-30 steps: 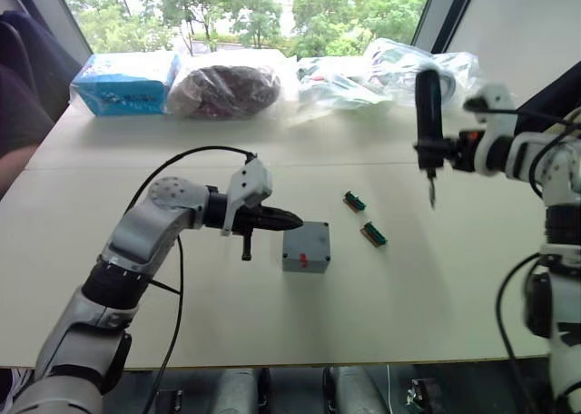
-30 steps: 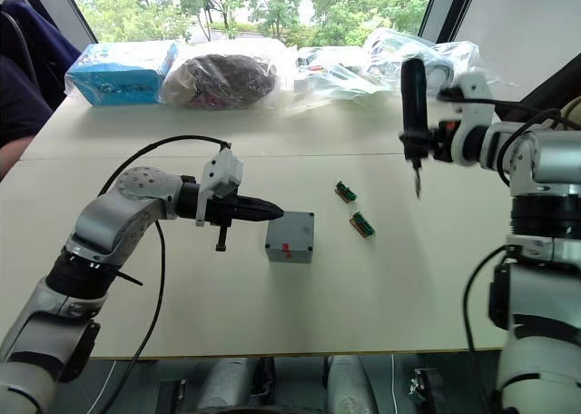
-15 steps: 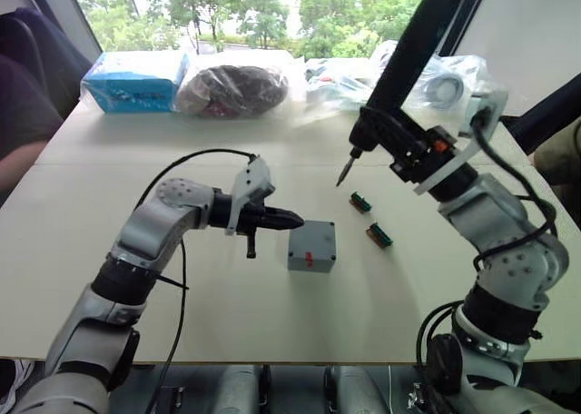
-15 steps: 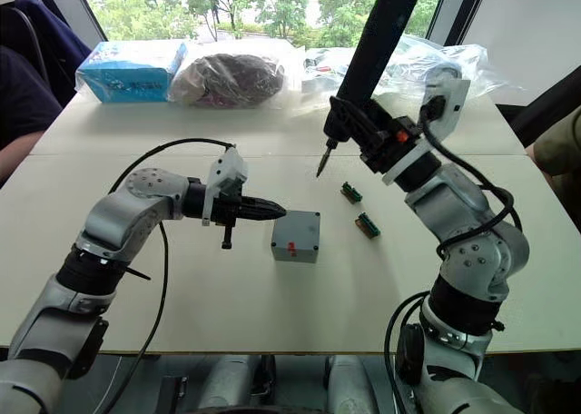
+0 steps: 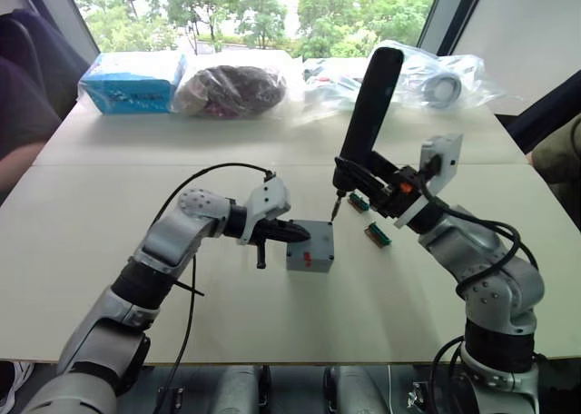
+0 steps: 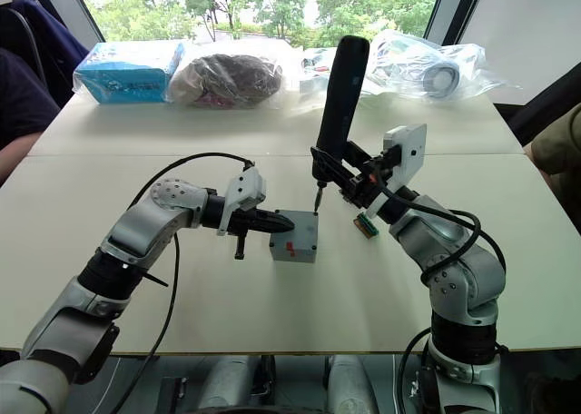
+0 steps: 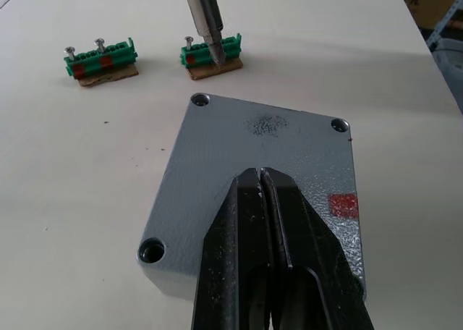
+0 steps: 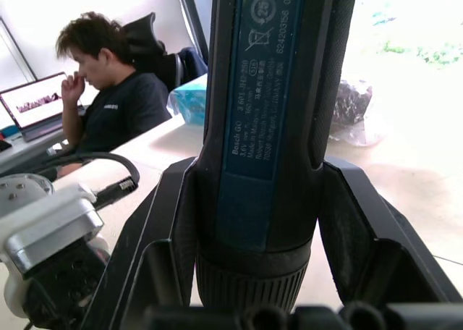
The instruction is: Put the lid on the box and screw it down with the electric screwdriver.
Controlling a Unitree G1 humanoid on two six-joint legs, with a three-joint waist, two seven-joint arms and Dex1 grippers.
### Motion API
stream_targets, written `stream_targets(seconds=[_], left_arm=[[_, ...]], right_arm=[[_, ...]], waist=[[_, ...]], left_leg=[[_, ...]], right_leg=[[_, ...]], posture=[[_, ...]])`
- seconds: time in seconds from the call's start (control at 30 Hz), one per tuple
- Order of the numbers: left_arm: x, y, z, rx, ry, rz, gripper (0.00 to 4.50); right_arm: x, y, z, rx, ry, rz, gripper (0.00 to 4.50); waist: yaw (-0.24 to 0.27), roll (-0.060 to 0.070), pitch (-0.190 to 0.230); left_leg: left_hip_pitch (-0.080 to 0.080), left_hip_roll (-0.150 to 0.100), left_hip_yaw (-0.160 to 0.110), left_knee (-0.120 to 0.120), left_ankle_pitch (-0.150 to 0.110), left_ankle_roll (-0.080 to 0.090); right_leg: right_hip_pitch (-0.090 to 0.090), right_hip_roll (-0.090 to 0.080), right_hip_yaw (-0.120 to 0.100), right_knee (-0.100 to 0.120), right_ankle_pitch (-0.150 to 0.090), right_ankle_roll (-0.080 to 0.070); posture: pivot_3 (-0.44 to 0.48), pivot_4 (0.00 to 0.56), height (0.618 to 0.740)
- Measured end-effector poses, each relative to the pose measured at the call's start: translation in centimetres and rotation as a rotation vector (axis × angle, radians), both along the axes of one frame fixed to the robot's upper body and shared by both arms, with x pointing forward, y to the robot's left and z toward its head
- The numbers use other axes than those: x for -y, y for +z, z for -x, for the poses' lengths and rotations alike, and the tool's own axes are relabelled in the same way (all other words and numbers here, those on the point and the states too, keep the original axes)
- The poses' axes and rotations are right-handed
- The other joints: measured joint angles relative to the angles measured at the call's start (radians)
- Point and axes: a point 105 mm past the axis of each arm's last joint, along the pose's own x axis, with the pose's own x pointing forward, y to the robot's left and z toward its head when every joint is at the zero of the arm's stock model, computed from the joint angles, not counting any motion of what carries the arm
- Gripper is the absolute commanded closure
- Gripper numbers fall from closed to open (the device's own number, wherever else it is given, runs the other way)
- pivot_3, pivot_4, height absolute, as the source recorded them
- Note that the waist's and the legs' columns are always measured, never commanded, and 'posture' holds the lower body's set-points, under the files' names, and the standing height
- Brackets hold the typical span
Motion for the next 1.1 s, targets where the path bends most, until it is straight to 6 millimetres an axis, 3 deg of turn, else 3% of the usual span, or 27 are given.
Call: stream_targets(seconds=[0.17, 0.9, 1.1], left_arm=[[0.0, 0.0, 0.1, -0.004, 0.003, 0.004, 4.50], [0.1, -0.1, 0.1, -0.009, 0.026, 0.011, 4.50], [0.0, -0.5, 0.1, -0.026, 0.035, 0.010, 4.50]], right_arm=[[0.1, -1.5, -0.3, -0.017, -0.022, 0.014, 2.67], [-0.7, -2.1, -0.8, 0.060, -0.063, 0.056, 2.67], [-0.7, -2.9, -0.1, 0.084, -0.070, 0.083, 2.67]], waist=[[0.000, 0.000, 0.000], [0.001, 0.000, -0.001], [0.001, -0.002, -0.002]], left_leg=[[0.000, 0.000, 0.000, 0.000, -0.002, 0.003], [0.001, 0.000, 0.000, 0.000, 0.000, -0.001], [0.012, 0.000, 0.000, 0.000, -0.003, 0.005]], right_leg=[[0.000, 0.000, 0.000, 0.000, 0.000, 0.000], [0.001, 0.000, 0.000, 0.000, 0.000, 0.000], [0.012, 0.000, 0.000, -0.002, 0.000, 0.000]], posture=[[0.000, 0.150, 0.740], [0.000, 0.150, 0.740], [0.000, 0.150, 0.740]])
